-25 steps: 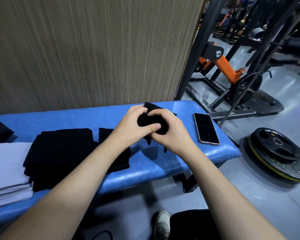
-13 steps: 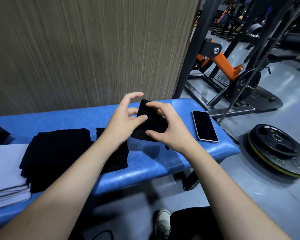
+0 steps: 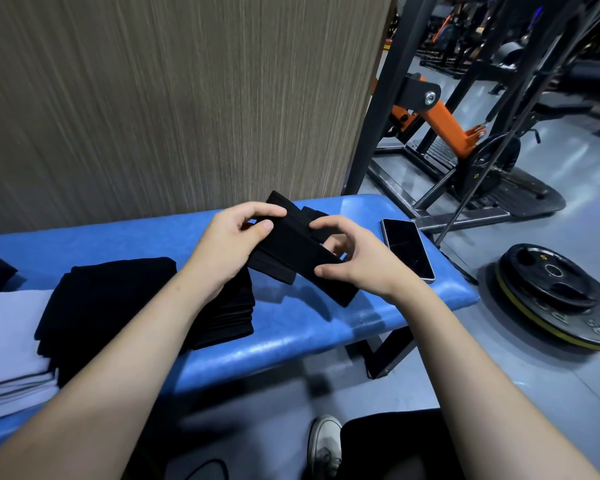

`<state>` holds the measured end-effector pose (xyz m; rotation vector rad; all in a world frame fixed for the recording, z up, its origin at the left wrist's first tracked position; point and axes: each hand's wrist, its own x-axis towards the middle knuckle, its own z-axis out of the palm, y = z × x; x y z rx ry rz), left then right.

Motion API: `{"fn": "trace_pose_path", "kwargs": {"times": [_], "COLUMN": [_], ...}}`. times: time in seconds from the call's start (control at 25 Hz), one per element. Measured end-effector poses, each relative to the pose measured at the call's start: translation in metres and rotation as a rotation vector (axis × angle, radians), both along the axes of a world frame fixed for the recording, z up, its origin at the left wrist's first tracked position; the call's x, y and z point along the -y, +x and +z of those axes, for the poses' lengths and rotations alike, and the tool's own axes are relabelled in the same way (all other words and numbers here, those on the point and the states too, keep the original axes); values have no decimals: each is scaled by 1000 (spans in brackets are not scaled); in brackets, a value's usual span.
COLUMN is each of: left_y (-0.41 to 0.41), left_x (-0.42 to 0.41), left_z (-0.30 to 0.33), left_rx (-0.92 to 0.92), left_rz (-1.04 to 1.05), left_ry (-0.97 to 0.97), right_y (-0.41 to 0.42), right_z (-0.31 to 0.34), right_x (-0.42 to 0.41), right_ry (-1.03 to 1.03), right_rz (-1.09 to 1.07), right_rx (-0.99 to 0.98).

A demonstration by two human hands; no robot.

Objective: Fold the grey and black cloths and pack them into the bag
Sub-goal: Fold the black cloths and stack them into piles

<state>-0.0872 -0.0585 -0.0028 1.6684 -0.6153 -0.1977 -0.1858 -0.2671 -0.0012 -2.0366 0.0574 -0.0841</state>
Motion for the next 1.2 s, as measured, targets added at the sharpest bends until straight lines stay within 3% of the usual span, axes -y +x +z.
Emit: {"fn": "trace_pose_path", "kwargs": {"times": [0.28, 0.72, 0.92, 1.08, 1.2], "left_y": [3, 6, -7, -12, -15], "left_x": [-1, 2, 7, 10, 11], "left_z": [-3, -10, -6, -4, -4], "left_rx": [-52, -50, -82, -26, -141], "left_rz": [33, 74, -73, -41, -172], "left_ry": [-11, 26, 64, 111, 26], "right_y": [-3, -4, -2, -2, 1], "right_z": [-2, -1, 1, 2, -3], "right_x": [12, 11, 3, 0, -3], "right_ry": [150, 424, 616, 629, 608], "right_rz": [-76, 75, 143, 136, 132], "right_rx": [14, 26, 91, 129, 129]}}
